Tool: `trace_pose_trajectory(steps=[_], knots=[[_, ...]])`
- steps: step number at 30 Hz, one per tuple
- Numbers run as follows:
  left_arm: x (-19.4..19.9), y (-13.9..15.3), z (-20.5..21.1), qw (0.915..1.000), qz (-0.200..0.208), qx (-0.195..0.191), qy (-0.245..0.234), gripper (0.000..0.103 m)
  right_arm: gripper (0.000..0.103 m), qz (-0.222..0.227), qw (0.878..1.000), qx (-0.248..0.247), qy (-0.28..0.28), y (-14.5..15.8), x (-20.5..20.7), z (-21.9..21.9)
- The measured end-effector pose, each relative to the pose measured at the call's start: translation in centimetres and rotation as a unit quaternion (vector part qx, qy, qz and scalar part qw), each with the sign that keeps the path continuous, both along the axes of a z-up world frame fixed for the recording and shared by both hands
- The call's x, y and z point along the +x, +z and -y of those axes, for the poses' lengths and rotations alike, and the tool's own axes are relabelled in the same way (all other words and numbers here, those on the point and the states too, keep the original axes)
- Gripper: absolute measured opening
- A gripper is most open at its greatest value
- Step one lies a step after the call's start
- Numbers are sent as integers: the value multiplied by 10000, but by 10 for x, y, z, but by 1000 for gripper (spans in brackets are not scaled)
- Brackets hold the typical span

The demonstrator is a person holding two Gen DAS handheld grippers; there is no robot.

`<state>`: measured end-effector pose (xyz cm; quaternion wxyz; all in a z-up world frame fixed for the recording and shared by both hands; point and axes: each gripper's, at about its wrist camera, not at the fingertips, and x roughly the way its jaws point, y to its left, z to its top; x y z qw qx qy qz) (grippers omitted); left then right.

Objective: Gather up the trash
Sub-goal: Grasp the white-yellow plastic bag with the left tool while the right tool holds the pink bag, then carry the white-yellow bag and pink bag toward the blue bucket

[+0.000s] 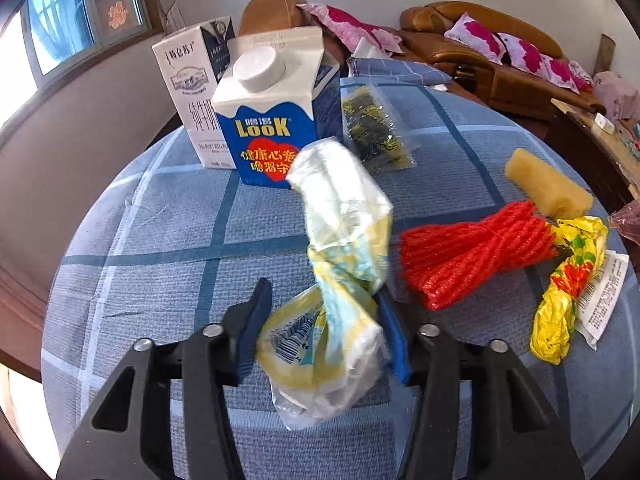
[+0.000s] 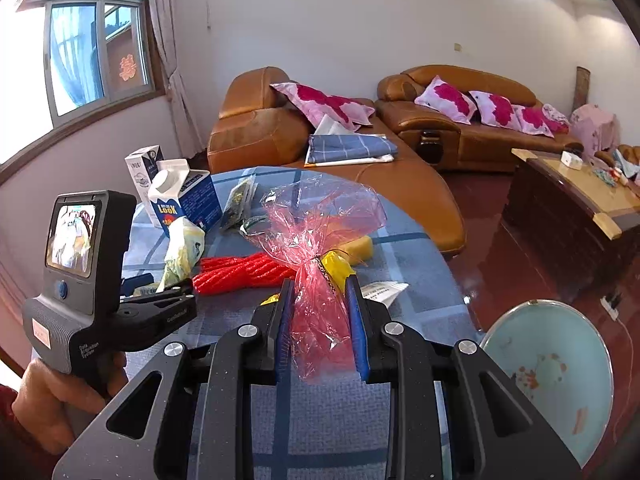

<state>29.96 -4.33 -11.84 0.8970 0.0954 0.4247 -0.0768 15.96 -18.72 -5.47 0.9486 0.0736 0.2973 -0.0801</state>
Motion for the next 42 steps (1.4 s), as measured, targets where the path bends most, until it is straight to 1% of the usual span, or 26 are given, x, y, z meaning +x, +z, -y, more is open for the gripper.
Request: trace_pose_trajectory(steps=[2,5,8,17,25,32,42], knots=[[-6,6,1,10000,26,-25,-40,38,26,18,10000,-4,-11,2,-4,-1],[-16,13,-4,9999,14,-92,-50,34,26,44,10000,-26,-36,4,-11,-2],[-28,18,-11,9999,37,-127,-11,33,26,68,9999,-13,-79,6,-18,-3],[-75,43,-26,9993,281,-259,-31,33,26,166,9997,-66,-143,13,-45,-8],[-112,54,-25,9987,373,-344,-96,33,26,247,9994,-67,-214,16,-68,-5],[-134,59,-21,9981,421,-404,-186,33,26,319,9991,-69,-277,18,-87,-1],[-150,63,-11,9977,451,-388,-322,33,26,340,9988,-18,-342,18,-99,4]])
